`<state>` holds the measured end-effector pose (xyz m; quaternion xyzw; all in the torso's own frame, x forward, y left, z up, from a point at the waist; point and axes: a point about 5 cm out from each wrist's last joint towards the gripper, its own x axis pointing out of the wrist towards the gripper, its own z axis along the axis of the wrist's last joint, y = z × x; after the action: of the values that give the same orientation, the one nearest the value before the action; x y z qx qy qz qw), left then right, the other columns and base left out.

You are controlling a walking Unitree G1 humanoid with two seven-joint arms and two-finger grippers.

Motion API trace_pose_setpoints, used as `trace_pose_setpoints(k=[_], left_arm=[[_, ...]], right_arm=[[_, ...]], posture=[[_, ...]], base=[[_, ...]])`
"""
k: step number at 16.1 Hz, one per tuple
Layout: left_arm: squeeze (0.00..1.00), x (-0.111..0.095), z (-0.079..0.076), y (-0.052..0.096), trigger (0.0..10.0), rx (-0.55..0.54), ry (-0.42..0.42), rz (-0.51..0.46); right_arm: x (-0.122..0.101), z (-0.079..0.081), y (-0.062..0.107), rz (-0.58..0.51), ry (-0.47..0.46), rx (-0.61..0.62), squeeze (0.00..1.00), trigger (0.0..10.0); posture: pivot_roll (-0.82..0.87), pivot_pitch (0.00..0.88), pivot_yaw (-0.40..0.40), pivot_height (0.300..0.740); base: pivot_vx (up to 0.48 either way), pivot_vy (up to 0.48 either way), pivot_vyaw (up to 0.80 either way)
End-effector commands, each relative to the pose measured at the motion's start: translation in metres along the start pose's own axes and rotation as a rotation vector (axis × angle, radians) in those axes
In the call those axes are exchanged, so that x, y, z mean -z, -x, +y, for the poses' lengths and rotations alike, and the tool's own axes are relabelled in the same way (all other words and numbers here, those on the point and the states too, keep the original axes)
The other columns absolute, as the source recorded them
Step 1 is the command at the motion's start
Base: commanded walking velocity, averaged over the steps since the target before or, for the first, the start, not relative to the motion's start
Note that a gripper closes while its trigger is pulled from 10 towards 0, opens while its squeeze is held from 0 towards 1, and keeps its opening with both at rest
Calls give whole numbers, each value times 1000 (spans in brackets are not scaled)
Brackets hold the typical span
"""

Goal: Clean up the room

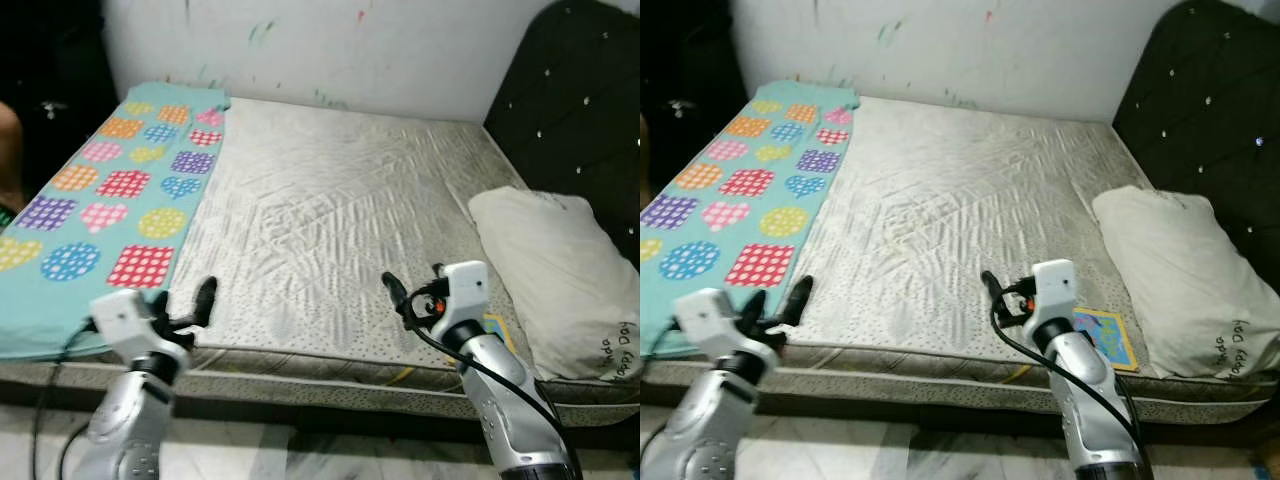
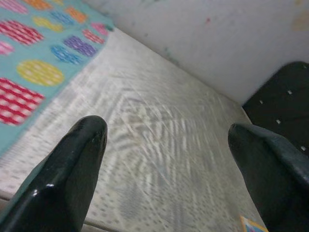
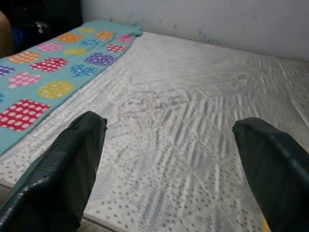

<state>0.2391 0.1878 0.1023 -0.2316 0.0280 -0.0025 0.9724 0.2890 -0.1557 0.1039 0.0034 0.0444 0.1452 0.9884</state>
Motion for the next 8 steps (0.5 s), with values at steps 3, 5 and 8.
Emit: trace_pose_setpoints(k=[3,5,8], left_arm=[[0,1,-10,-2,10000,44,24,-5],[0,1,-10,-2,10000,48,25,-3],[0,2,-10,-2,10000,49,25,-2]], right_arm=[[-4,-7,2,-12,15,15,0,10000],[-4,-7,2,-11,15,13,0,10000],[-4,-6,1,-11,14,12,0,10000]], posture=[[-43,12,-56,740],[-41,11,-56,740],[-40,9,-56,740]], base=[[338,0,0],[283,0,0],[290,0,0]])
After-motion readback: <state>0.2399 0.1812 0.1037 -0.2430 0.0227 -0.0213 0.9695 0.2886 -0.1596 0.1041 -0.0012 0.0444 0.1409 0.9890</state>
